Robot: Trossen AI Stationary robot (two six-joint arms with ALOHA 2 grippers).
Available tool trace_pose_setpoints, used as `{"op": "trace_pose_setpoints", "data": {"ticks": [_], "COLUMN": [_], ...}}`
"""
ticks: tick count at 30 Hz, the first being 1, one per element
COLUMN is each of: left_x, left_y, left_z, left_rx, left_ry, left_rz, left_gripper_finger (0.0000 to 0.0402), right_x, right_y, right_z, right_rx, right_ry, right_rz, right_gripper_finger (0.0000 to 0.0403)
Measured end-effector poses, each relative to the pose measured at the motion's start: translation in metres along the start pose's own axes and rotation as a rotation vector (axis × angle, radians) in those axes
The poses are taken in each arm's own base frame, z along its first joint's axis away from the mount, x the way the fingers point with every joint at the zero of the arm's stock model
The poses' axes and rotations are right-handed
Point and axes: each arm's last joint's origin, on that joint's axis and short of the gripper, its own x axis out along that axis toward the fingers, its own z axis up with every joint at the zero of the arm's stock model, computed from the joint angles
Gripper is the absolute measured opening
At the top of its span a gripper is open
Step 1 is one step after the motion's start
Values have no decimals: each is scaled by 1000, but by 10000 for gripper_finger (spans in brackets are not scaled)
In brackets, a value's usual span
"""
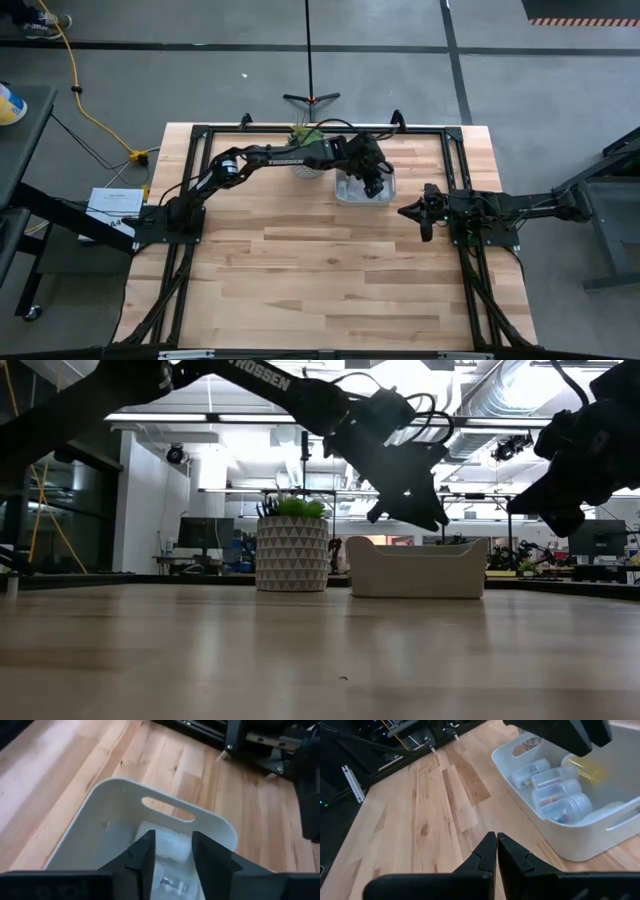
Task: Pick and place pill bottles into a basket
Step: Return to Home Position
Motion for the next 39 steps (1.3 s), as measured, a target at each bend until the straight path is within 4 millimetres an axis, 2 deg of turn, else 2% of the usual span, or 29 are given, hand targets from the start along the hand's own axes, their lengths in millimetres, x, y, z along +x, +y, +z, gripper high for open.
{"op": "trace_pose_setpoints", "data": {"ticks": [6,10,12,15,18,22,25,27,30,32,34,37,39], "left_x": [-3,-19,-34,-60,-90,-135,-163,-185,-207,-210,-199,-162,-131], "left_y": [-1,-9,-20,-41,-61,-76,-87,-96,-105,-105,-103,-101,-101], "left_z": [1,21,39,63,77,87,92,94,97,99,94,74,53], "left_rx": [-1,0,25,118,202,283,332,354,393,404,388,325,273], "left_ry": [6,4,-37,-106,-204,-258,-297,-321,-379,-393,-376,-356,-341], "left_rz": [-17,-179,-262,-297,-311,-321,-297,-260,-191,-171,-179,-224,-274], "left_gripper_finger": [139,138,136,116,75,21,25,44,73,75,61,24,21], "right_x": [0,0,0,0,0,1,1,1,1,2,2,2,2], "right_y": [0,0,0,0,0,0,0,0,0,0,-1,-1,0], "right_z": [0,0,0,0,0,-1,-1,-1,-1,-1,-1,-2,-2], "right_rx": [0,0,0,-2,-3,-18,-28,-28,-29,-29,-30,-30,-30], "right_ry": [-7,-7,-6,-5,0,7,13,13,14,17,20,22,21], "right_rz": [-14,-17,-17,-16,-8,-7,-10,-10,-9,-11,-13,-11,-11], "right_gripper_finger": [7,7,7,7,7,7,7,7,7,7,7,7,7]}}
